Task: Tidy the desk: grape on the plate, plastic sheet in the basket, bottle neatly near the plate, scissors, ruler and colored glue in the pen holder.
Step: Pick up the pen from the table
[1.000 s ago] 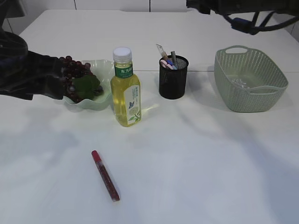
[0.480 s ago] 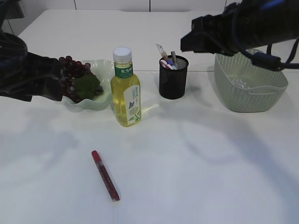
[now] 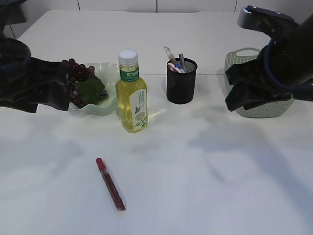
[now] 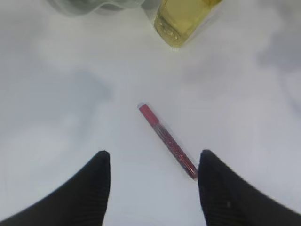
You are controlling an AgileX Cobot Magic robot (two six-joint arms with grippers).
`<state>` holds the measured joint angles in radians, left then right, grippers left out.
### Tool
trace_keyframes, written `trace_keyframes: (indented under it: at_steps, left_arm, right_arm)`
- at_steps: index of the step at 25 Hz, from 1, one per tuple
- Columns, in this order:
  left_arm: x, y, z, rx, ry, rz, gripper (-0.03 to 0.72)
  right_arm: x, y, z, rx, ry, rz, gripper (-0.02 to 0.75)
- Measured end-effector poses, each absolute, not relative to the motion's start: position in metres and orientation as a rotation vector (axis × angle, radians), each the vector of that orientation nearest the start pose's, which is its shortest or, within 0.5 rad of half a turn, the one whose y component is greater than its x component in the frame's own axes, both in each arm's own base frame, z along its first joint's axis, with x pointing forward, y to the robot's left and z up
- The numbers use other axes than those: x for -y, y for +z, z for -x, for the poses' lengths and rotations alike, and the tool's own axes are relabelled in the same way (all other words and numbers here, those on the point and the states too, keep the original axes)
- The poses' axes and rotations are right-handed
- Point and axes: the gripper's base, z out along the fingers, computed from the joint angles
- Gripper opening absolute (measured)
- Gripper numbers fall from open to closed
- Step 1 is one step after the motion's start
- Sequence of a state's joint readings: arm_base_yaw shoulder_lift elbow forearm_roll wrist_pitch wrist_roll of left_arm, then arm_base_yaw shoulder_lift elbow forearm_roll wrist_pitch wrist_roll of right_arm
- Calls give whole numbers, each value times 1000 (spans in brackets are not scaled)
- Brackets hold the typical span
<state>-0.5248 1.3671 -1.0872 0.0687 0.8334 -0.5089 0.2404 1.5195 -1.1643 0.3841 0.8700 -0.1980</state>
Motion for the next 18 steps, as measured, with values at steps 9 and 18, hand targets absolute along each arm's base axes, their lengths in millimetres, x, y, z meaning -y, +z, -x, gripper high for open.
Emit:
trace_keyframes:
  at_steps: [9, 18]
  left_arm:
    - [149, 265, -258, -2786, -306, 129, 435]
    - [169, 193, -291, -2856, -280, 551, 435]
  right_arm:
    - [-72, 304, -266, -2776, 157, 393, 303]
    - [-71, 307, -264, -2772, 145, 379, 303]
